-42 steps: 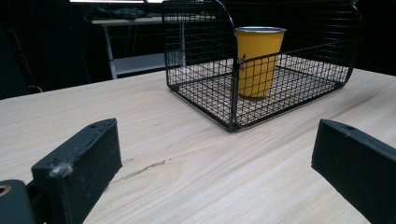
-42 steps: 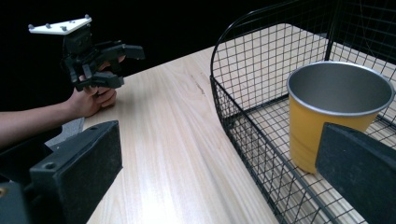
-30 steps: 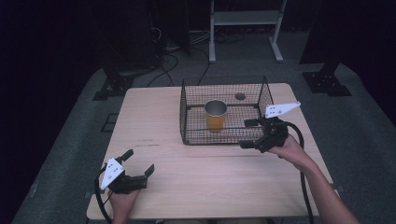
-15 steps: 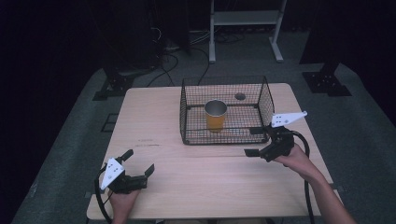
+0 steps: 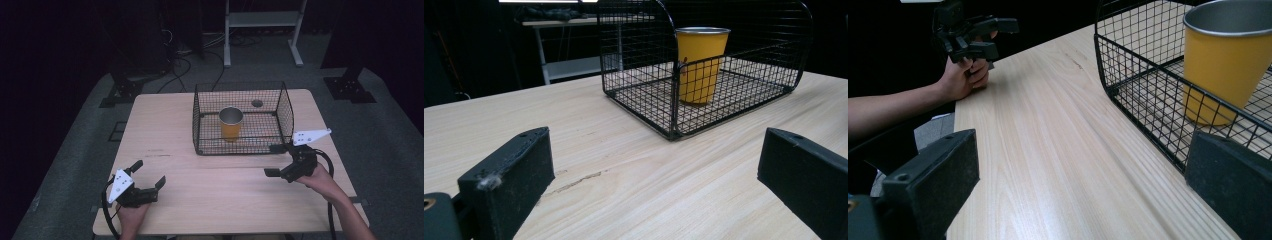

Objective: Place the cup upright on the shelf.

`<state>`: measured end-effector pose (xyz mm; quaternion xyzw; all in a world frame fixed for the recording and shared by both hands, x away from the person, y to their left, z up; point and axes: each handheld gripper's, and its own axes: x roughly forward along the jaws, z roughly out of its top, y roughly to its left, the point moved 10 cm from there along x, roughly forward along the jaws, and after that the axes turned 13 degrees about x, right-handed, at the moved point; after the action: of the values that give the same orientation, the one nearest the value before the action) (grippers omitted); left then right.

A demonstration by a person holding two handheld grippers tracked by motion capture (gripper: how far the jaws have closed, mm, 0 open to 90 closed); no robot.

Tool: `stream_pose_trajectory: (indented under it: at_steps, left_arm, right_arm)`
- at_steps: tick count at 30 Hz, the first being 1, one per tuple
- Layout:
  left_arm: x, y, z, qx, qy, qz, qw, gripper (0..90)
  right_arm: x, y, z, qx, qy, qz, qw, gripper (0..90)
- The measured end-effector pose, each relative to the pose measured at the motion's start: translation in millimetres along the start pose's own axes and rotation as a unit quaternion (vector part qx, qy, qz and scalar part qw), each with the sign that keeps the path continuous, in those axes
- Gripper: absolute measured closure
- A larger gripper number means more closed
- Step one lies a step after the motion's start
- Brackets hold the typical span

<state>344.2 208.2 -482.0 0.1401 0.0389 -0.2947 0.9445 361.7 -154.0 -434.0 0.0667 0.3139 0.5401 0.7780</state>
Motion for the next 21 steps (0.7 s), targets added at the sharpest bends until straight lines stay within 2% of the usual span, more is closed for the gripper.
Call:
stream_pose_trajectory:
  at_steps: [11,16,19,21]
  left_arm:
    - [-0.2,-0.3,0.1,0.001,0.0,0.0,1.0,0.8]
    - [-0.3,0.0,-0.1,0.0,0.0,0.001,1.0,0.8]
    - [-0.2,0.0,-0.1,0.0,0.001,0.001,1.0,0.8]
    - [-0.3,-0.3,0.0,0.0,0.001,0.001,1.0,0.8]
  right_arm:
    - [-6.4,3.0,-15.1,0.008,-0.011,-0.002,0.9999,0.3]
    - [-8.3,3.4,-26.1,0.008,-0.014,-0.011,0.9998,0.3]
    - [-11.1,6.8,-31.4,0.017,-0.033,-0.006,0.9993,0.3]
    - [-13.5,7.4,-37.1,0.018,-0.046,-0.018,0.9986,0.3]
